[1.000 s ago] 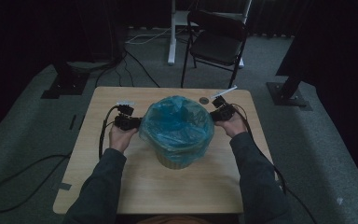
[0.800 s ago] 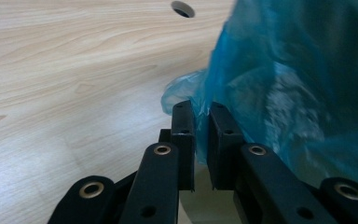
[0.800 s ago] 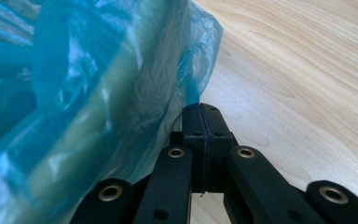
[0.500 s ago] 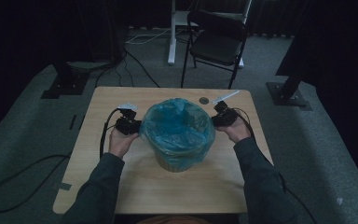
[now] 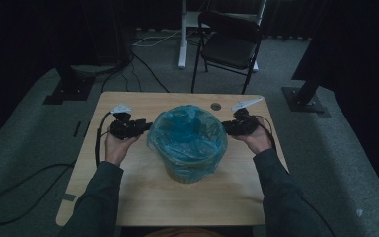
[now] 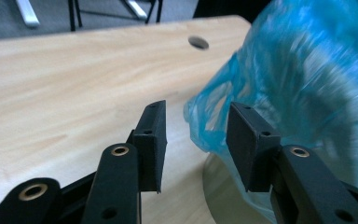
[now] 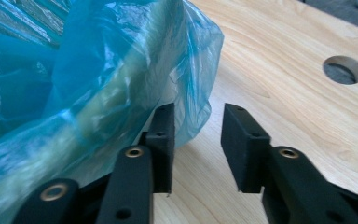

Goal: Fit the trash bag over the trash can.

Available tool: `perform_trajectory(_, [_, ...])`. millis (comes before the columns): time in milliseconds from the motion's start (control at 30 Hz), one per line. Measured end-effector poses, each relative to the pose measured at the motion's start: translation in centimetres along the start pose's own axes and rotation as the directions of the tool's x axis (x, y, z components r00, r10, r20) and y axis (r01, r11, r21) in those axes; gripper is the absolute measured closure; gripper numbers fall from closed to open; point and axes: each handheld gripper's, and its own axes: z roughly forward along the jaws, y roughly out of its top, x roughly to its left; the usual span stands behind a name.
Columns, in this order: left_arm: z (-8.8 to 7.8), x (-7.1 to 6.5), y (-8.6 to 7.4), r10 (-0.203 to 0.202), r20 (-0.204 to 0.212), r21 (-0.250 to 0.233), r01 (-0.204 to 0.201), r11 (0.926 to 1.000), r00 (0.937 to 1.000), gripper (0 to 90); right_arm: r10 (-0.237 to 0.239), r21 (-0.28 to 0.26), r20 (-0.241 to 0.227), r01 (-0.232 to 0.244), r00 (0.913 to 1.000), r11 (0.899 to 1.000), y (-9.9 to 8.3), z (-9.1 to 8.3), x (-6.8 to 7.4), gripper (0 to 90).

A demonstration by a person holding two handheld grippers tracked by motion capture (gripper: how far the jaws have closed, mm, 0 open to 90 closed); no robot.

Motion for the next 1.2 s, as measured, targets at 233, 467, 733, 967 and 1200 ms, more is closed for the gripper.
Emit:
perform_trajectory(233, [-2.1, -1.3, 2.0, 0.074, 0.032, -0.069, -0.072, 0.9950, 0.9967, 57.2, -0.003, -0.031, 0.005, 0.003, 1.0000, 1.000, -0.8, -1.0, 0.4, 57.5])
perform_trajectory(467, [-2.5, -4.2, 4.4, 0.175, 0.087, -0.094, -0.166, 0.9815, 0.9808, 57.6, -0.005, -0.037, -0.005, 0.005, 1.0000, 0.999, -1.2, -1.1, 0.6, 56.8])
perform_trajectory(733, [-1.1, -7.8, 6.9, 0.280, 0.157, -0.086, -0.269, 0.9593, 0.9471, 57.9, -0.004, -0.031, -0.015, 0.003, 0.9999, 1.000, -1.7, -0.9, 0.6, 56.6])
perform_trajectory(967, [1.1, -10.5, 8.1, 0.358, 0.205, -0.074, -0.350, 0.9338, 0.9111, 58.0, 0.004, -0.031, -0.019, -0.005, 0.9998, 1.000, -2.0, -0.8, 0.4, 56.5])
perform_trajectory(1200, [4.0, -13.1, 8.7, 0.425, 0.248, -0.044, -0.428, 0.9027, 0.8705, 58.2, 0.006, -0.030, -0.021, -0.007, 0.9998, 1.000, -2.3, -0.7, 0.3, 56.3])
